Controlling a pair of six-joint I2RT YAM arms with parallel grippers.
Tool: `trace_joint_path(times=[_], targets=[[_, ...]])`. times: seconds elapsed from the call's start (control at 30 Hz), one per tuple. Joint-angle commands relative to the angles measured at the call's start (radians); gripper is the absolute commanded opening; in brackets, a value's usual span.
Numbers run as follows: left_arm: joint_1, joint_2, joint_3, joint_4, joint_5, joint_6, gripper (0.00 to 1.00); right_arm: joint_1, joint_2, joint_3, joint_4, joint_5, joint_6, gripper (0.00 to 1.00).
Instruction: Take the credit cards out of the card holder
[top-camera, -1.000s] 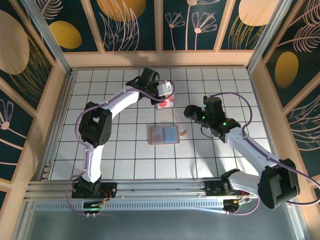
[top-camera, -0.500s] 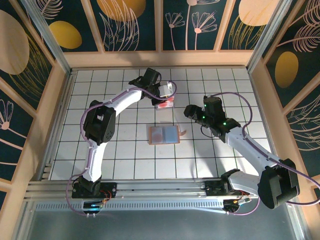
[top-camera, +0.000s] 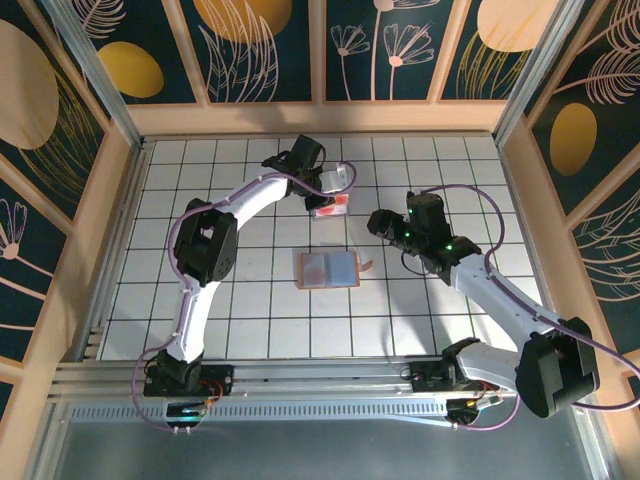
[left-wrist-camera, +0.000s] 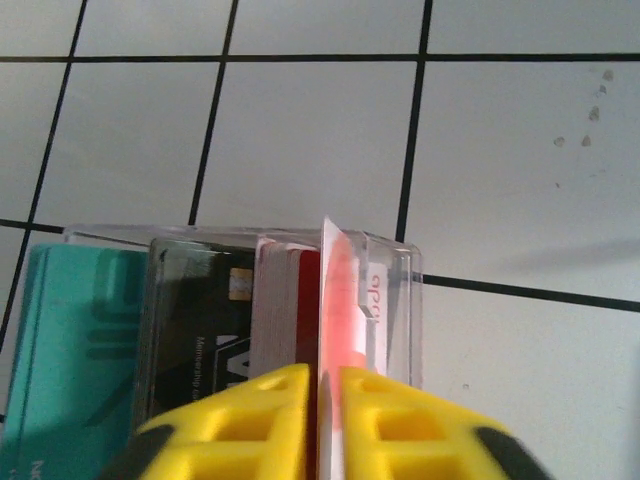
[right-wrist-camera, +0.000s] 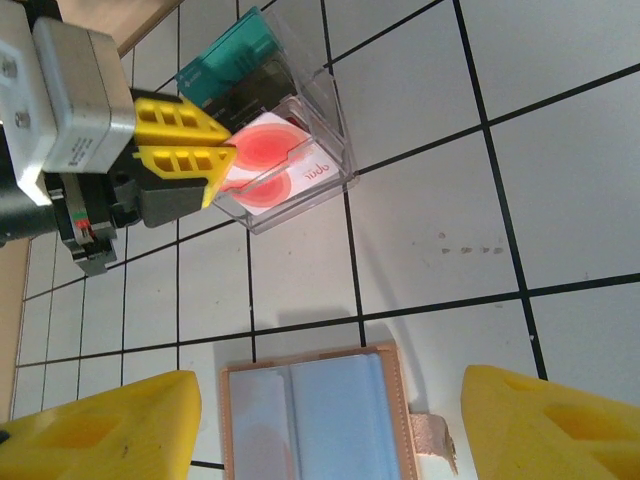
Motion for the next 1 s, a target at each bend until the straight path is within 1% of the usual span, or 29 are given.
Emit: trace_joint_path(times=[0.0, 0.23, 0.37, 0.53, 0.7, 0.73, 0.77, 0.8, 0.83, 0.87, 0.97], targets=[[0.009, 0.031, 0.054, -0.067, 0.001, 0.013, 0.19, -0.007, -0.002, 0.025, 0.006, -0.007, 0.015, 0.7], [0.009, 0.017, 0.065, -0.075, -0.006, 0.005, 0.2, -0.008, -0.007, 0.022, 0.008, -0.012, 0.016, 0.7], [0.009, -0.016, 0.061, -0.077, 0.003, -0.01, 0.2, -0.008, -0.006, 0.021, 0.006, -0.012, 0.012, 0.69], [0.01, -0.098, 0.025, -0.047, 0.012, -0.04, 0.21, -0.007, -0.003, 0.02, 0.002, -0.007, 0.01, 0.69], [0.009, -0.221, -0.083, 0.039, 0.002, -0.086, 0.23, -0.003, -0.001, 0.016, -0.006, 0.004, 0.008, 0.69], [0.009, -0.244, -0.11, 0.062, 0.0, -0.098, 0.27, -0.002, 0.001, 0.017, -0.008, 0.008, 0.008, 0.69], [0.009, -0.275, -0.143, 0.087, -0.002, -0.11, 0.37, 0.002, 0.001, 0.016, -0.009, 0.011, 0.008, 0.69], [0.009, -0.306, -0.177, 0.11, -0.004, -0.12, 0.44, 0.003, 0.001, 0.016, -0.011, 0.014, 0.007, 0.68], [0.009, -0.332, -0.207, 0.13, -0.005, -0.13, 0.47, 0.007, 0.002, 0.016, -0.012, 0.017, 0.006, 0.69], [0.009, -0.364, -0.242, 0.157, -0.009, -0.145, 0.48, 0.009, 0.003, 0.016, -0.013, 0.021, 0.004, 0.68], [0.009, -0.457, -0.351, 0.238, -0.02, -0.183, 0.64, 0.025, 0.011, 0.022, -0.024, 0.038, 0.0, 0.68]])
